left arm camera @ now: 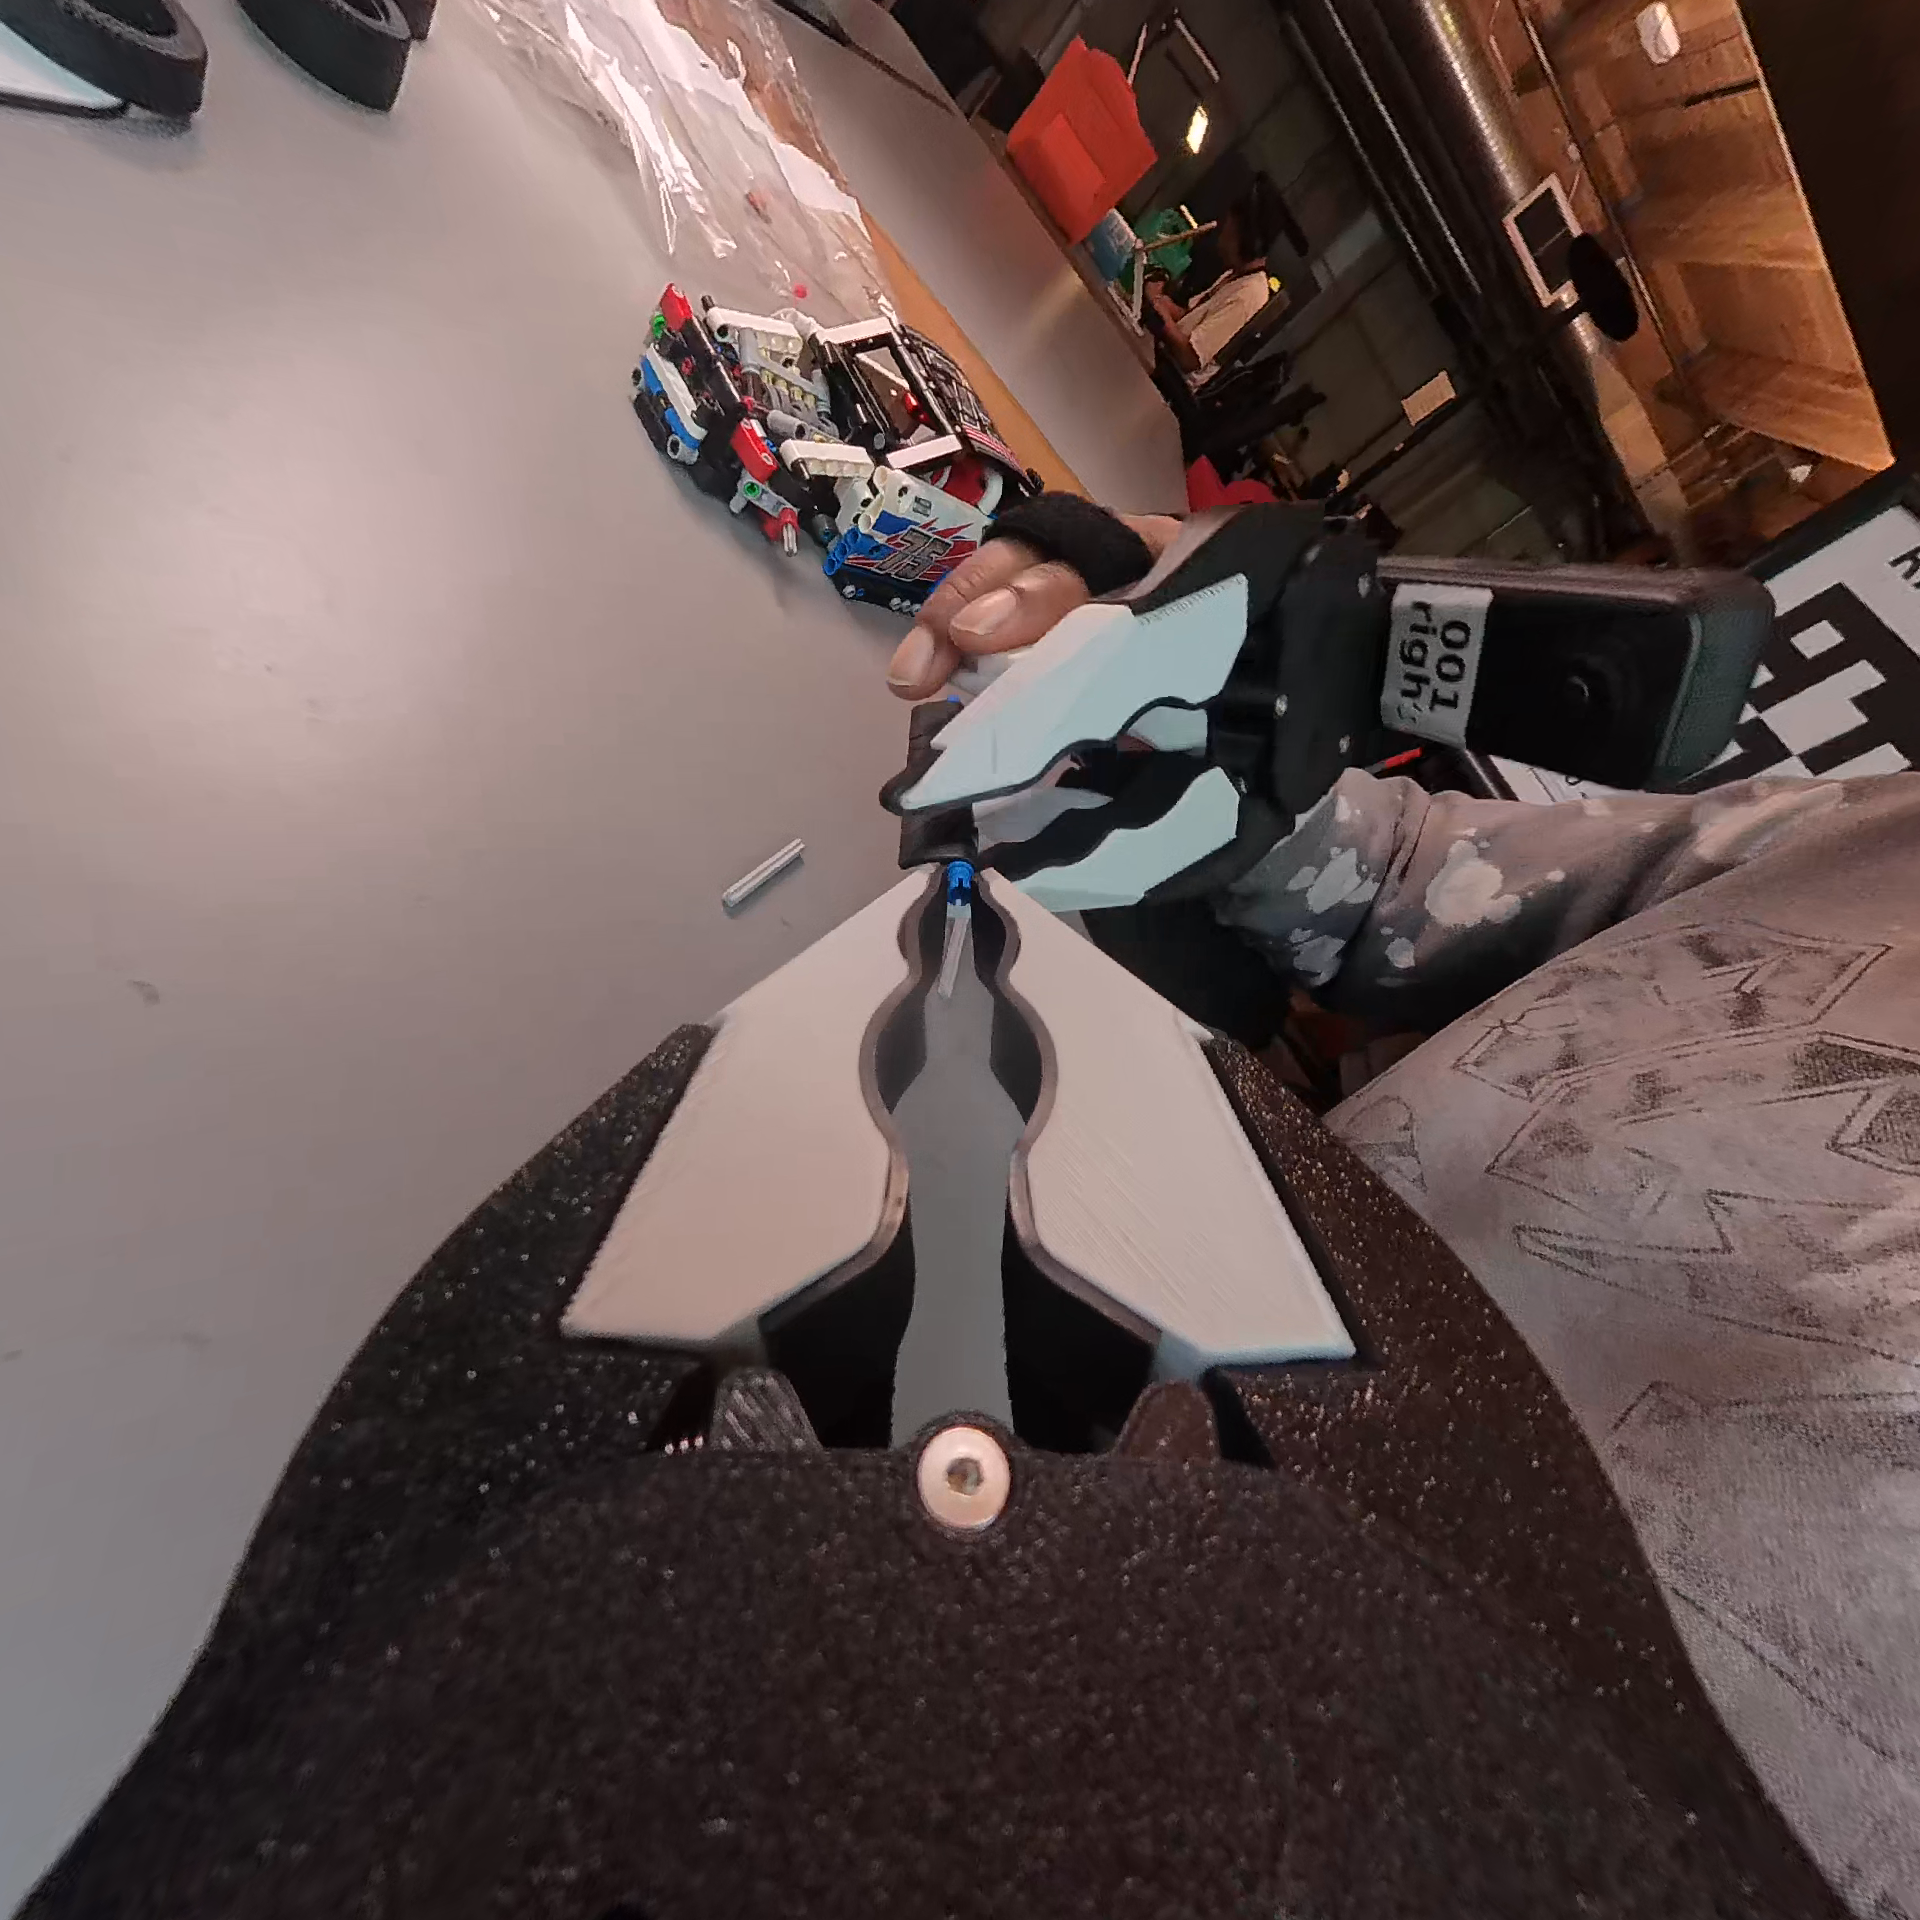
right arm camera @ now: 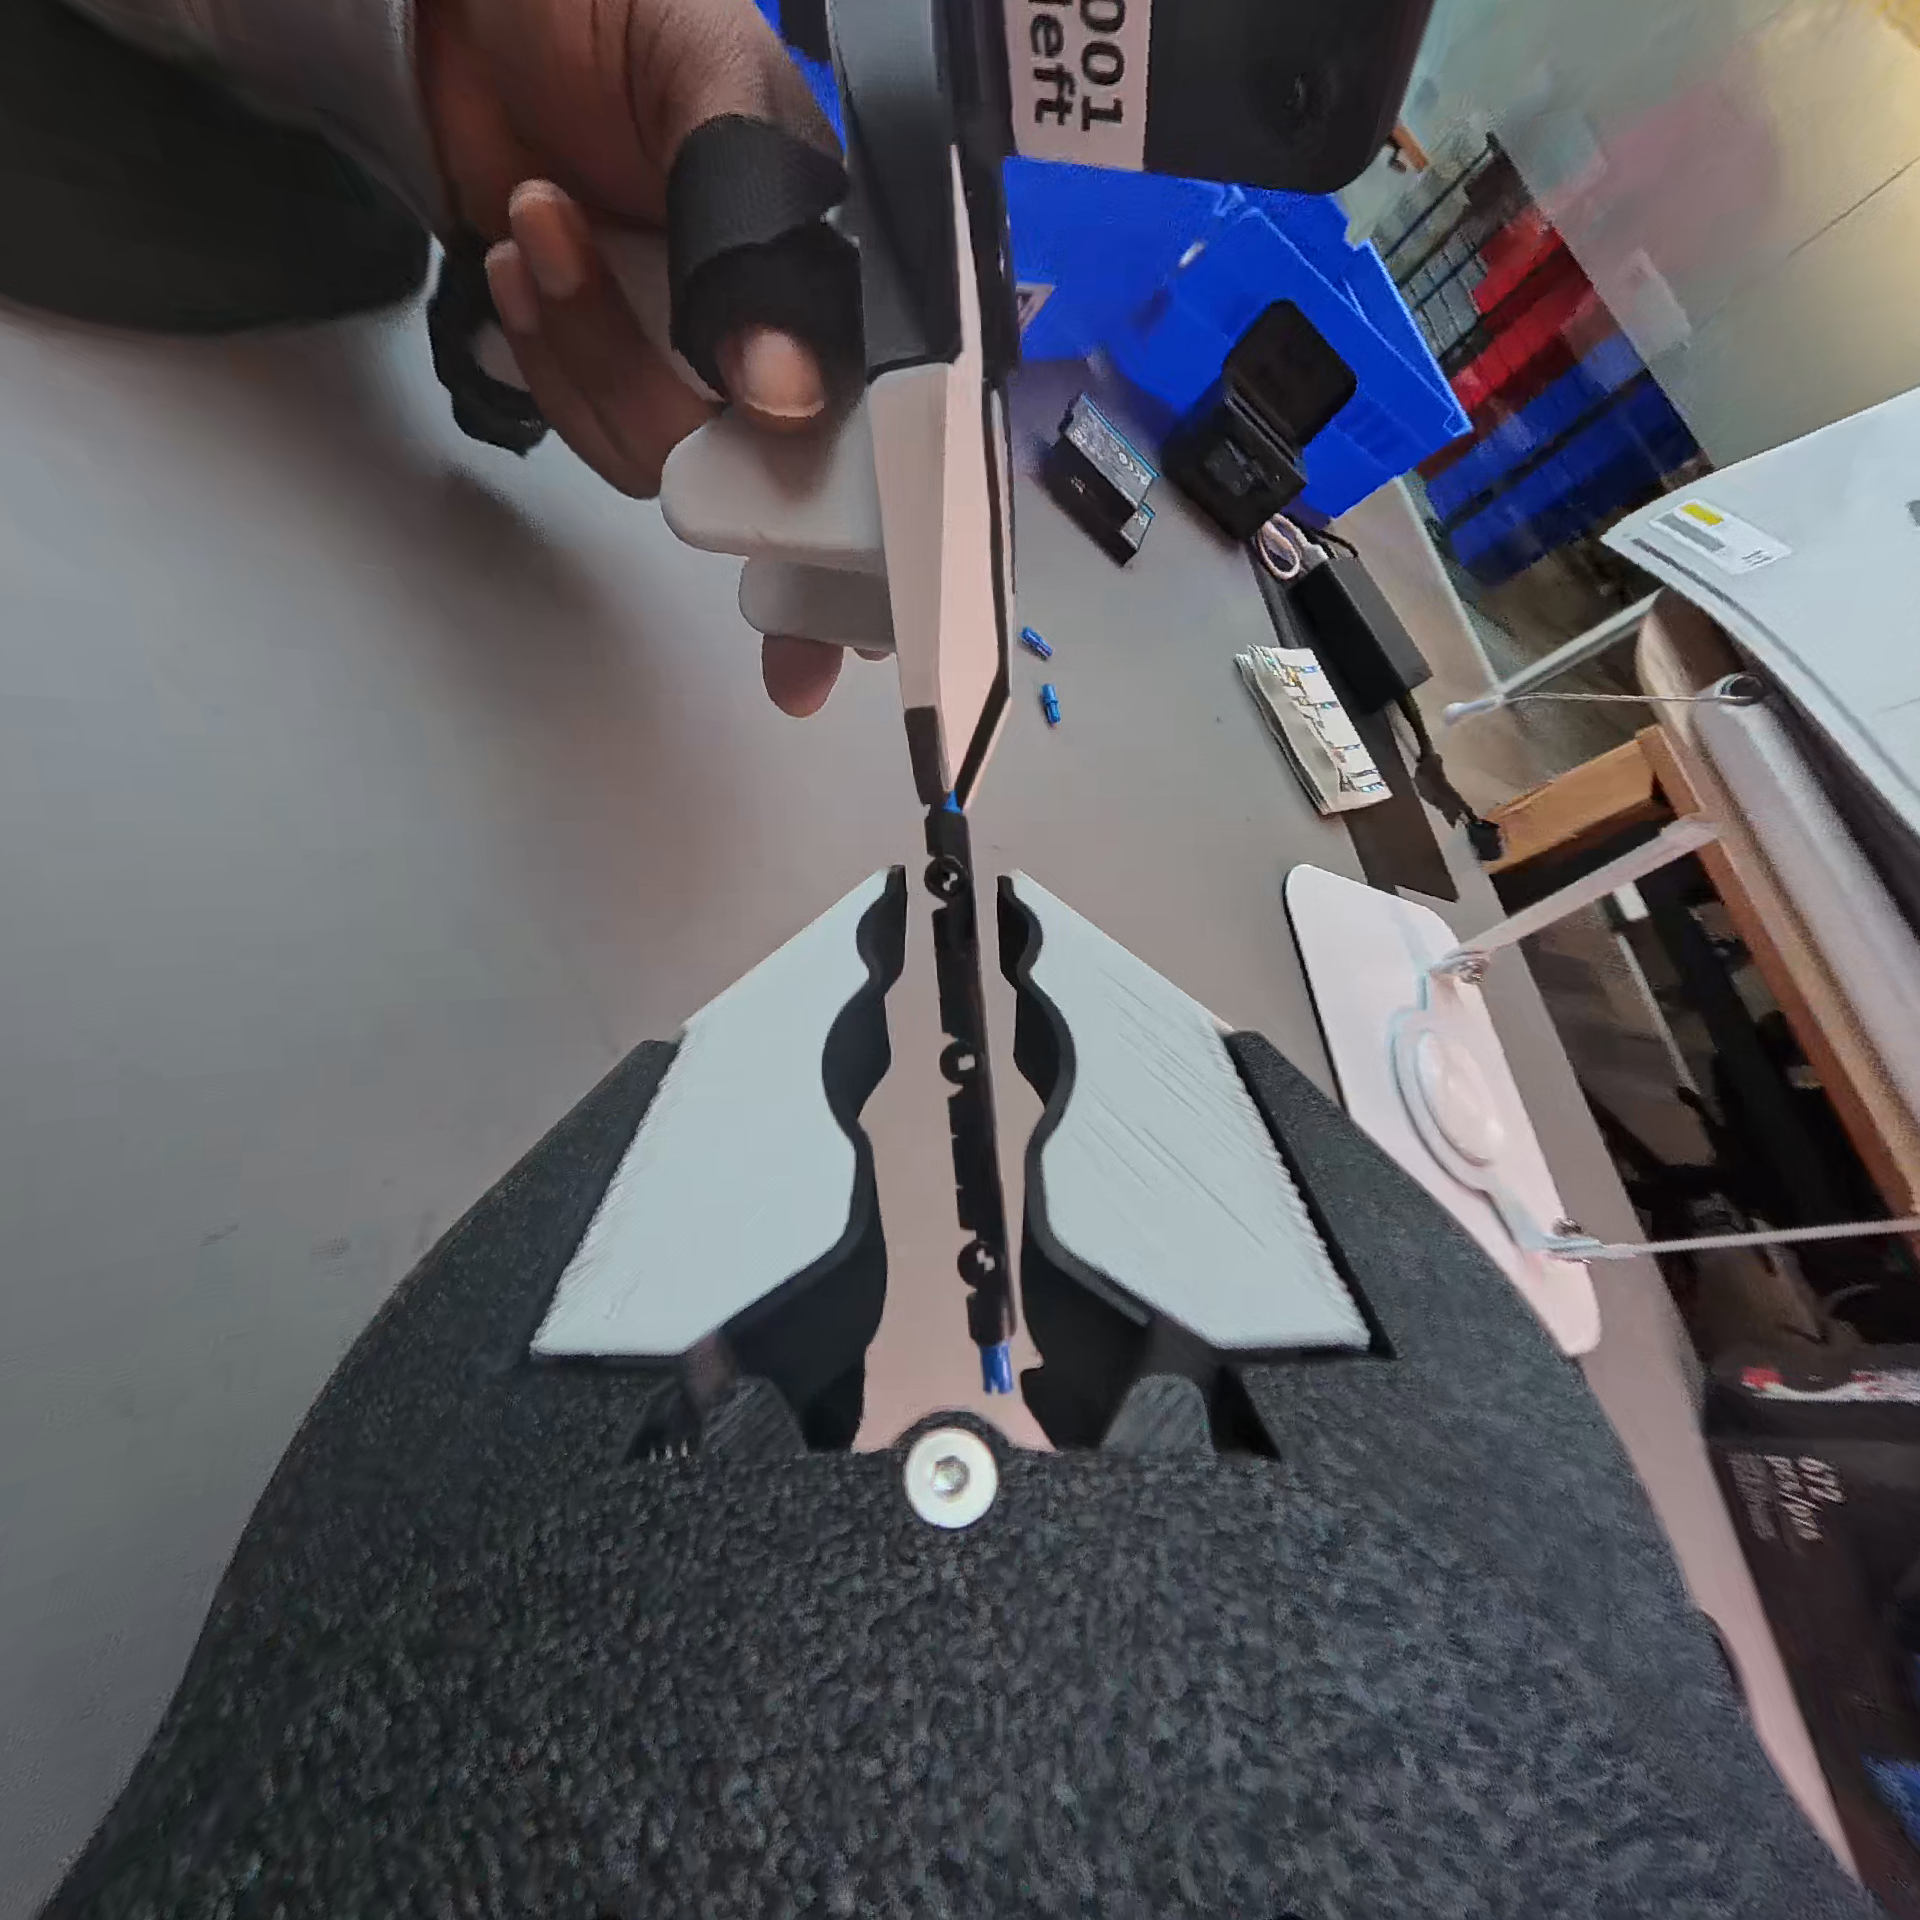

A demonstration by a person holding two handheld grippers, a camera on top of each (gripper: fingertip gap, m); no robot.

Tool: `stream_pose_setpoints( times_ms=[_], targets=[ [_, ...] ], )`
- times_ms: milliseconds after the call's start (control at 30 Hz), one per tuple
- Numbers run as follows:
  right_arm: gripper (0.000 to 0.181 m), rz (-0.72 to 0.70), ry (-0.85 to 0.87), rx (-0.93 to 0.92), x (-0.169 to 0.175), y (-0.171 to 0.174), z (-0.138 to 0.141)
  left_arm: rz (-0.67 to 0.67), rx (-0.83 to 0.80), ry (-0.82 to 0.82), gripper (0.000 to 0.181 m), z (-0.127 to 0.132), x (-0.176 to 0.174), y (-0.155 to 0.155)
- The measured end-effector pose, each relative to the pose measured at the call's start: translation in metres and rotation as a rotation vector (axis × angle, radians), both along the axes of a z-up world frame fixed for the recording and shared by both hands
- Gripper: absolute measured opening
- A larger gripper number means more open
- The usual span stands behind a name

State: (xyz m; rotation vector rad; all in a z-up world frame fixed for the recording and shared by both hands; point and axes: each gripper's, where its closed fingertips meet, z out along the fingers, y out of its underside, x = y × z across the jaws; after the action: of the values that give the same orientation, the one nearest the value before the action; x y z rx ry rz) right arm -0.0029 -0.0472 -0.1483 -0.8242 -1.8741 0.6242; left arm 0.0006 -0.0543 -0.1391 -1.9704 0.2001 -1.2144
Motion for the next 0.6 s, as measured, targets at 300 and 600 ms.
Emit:
stream_pose_setpoints(
  times_ms=[300,600],
  targets=[
    [0.007,0.175,0.045,-0.243,0.013,-0.017,0.023,-0.096,0.164,0.220,0.001,0.019,0.007,-0.014],
    [0.007,0.053,0.122,-0.364,0.045,0.023,0.045,0.215,0.294,0.374,0.001,0.055,-0.079,-0.012]
  ],
)
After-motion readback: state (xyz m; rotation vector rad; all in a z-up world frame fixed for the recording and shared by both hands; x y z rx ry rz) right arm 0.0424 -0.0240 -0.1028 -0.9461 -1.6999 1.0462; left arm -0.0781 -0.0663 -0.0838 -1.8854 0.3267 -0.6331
